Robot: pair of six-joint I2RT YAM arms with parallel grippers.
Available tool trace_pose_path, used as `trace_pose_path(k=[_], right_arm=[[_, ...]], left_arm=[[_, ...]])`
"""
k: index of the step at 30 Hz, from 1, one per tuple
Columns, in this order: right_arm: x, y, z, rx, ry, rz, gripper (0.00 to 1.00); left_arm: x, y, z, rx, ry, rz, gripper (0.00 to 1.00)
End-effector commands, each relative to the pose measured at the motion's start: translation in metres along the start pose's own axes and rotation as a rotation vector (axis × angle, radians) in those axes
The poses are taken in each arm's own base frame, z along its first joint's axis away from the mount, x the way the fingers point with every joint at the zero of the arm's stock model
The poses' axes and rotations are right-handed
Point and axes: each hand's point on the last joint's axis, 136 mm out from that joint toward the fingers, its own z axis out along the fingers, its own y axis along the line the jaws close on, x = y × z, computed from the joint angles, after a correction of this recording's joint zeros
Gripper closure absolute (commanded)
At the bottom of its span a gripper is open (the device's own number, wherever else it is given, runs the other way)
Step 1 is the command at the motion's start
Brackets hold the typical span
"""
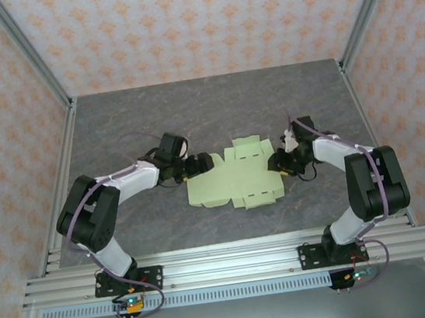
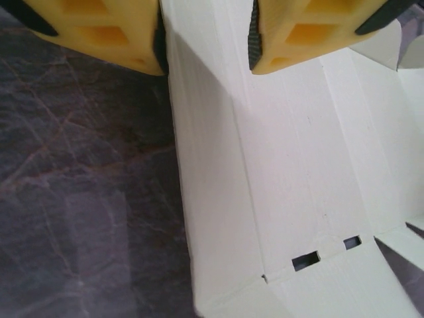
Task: Fold the paper box
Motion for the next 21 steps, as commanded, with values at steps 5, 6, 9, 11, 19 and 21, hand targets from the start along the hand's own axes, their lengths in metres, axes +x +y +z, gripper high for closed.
trace_pose_path(k=[5,6,9,11,19,21], right_arm=[[-0.028,0.022,-0.022,-0.012,-0.101,-0.165,0.98],[-0.032,0.023,-0.024,0.001,-0.111,-0.199,0.98],[-0.04,0.03,-0.027,0.04,-0.136,-0.295,1.0],[-0.045,0.037,-0.029,0.059,-0.154,-0.372,1.0],[-0.064,0.052,-0.047,0.324,-0.183,-0.881,1.0],[-0.077,0.056,-0.054,0.402,-0.202,-0.967,1.0]], left_arm=[[-0.014,-0.009,-0.018,0.015,-0.077,-0.003,0.12],[-0.02,-0.015,-0.025,0.027,-0.097,0.006,0.12],[-0.038,-0.029,-0.05,0.055,-0.15,0.033,0.12],[-0.049,-0.039,-0.066,0.077,-0.179,0.057,0.12],[-0.082,-0.064,-0.101,0.148,-0.245,0.188,0.11],[-0.085,-0.06,-0.097,0.13,-0.255,0.209,0.11]])
